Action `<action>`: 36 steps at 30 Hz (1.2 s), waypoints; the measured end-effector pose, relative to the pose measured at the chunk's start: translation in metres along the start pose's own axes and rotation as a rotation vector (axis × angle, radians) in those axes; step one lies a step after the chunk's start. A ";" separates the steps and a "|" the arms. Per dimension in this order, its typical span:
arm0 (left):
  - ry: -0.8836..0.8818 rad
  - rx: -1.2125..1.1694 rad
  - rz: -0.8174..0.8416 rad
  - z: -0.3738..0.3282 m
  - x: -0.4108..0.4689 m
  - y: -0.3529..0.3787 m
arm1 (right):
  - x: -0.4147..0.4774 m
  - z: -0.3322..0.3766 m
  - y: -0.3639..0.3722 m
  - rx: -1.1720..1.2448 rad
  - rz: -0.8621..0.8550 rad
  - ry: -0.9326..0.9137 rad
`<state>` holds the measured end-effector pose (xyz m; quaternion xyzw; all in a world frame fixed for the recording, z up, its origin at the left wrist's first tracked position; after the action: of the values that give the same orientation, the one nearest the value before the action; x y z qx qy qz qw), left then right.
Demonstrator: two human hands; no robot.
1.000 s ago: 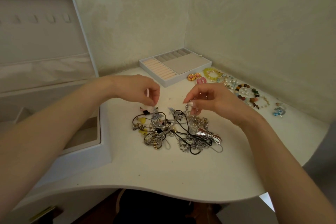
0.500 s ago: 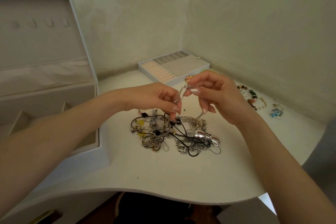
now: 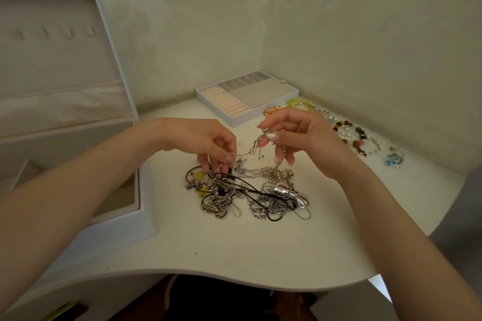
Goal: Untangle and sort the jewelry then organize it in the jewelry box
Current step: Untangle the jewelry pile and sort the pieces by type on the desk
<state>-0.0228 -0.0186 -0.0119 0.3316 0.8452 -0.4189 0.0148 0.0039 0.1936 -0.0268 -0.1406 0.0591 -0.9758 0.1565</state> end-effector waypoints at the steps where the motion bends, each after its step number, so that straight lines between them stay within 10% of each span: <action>1: 0.000 0.005 -0.013 0.000 0.001 0.000 | 0.000 0.000 0.001 -0.012 0.014 0.009; 10: -0.017 0.131 0.113 -0.003 -0.006 -0.007 | 0.001 -0.010 0.012 -0.238 0.177 0.067; 19: -0.102 0.415 -0.334 0.021 0.001 -0.027 | 0.002 -0.013 -0.016 -0.553 0.178 0.138; 36: -0.264 0.378 -0.092 0.026 0.003 -0.022 | 0.032 -0.006 0.045 -0.725 0.130 -0.067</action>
<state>-0.0444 -0.0448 -0.0140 0.2319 0.7568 -0.6096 0.0435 -0.0143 0.1410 -0.0314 -0.2145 0.4047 -0.8744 0.1601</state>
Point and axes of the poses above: each hand's wrist, its own x-axis towards the middle knuckle, its own y-axis out of the palm, z = x × y, the point moved 1 cm from there along x, towards the middle knuckle, and after that the axes turned 6 degrees about -z, right-handed, at the moved point
